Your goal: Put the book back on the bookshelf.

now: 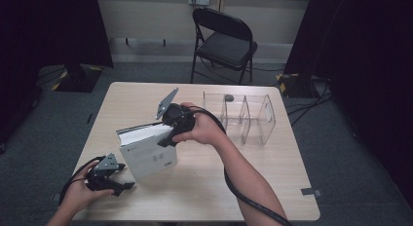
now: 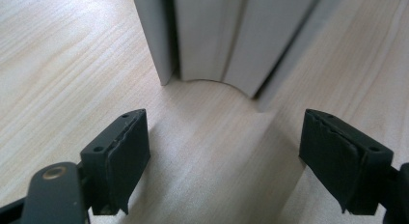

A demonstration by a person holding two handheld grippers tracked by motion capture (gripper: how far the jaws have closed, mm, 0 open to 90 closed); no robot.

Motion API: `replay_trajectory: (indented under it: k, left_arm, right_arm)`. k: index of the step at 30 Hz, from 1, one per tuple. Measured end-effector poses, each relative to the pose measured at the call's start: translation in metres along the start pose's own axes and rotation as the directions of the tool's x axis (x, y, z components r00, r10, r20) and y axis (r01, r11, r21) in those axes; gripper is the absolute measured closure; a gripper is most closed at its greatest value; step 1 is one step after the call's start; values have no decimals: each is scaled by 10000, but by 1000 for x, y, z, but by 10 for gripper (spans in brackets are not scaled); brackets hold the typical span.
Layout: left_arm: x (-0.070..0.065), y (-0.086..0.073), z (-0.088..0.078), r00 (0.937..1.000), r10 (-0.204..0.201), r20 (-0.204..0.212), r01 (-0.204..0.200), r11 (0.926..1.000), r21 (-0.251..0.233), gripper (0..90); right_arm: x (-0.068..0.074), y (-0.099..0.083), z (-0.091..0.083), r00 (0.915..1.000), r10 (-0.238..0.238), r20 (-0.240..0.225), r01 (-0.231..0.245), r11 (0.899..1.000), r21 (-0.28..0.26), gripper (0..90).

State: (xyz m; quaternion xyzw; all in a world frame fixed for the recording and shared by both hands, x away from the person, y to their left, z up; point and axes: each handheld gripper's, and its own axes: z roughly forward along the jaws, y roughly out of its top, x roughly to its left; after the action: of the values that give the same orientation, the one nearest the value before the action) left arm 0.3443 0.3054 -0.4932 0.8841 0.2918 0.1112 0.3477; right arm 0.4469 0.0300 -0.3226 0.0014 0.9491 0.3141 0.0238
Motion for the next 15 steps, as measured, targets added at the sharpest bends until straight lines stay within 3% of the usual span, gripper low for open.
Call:
replay_trajectory:
  k: [1, 5, 7, 11, 15]
  left_arm:
    - [0, 0, 0, 10000, 0, 0, 0, 10000, 0, 177]
    - [0, 0, 1, 10000, 21, 85, -21, 10000, -48, 175]
    - [-1, 0, 2, 9999, 41, 103, -41, 10000, -66, 174]
    - [1, 0, 2, 9998, 177, 42, -176, 9998, -99, 173]
    - [1, 1, 4, 9997, 204, 128, -200, 9994, -289, 169]
  right_arm:
    - [0, 0, 0, 10000, 0, 0, 0, 10000, 0, 360]
    - [4, -3, -8, 9991, 90, -426, -79, 9996, 255, 501]
    - [6, -4, -10, 9990, 153, -423, -142, 9996, 264, 511]
    - [10, -7, -13, 9984, 552, -95, -549, 9981, 285, 521]
    - [14, -13, -20, 9945, 1047, 75, -1050, 9923, 664, 523]
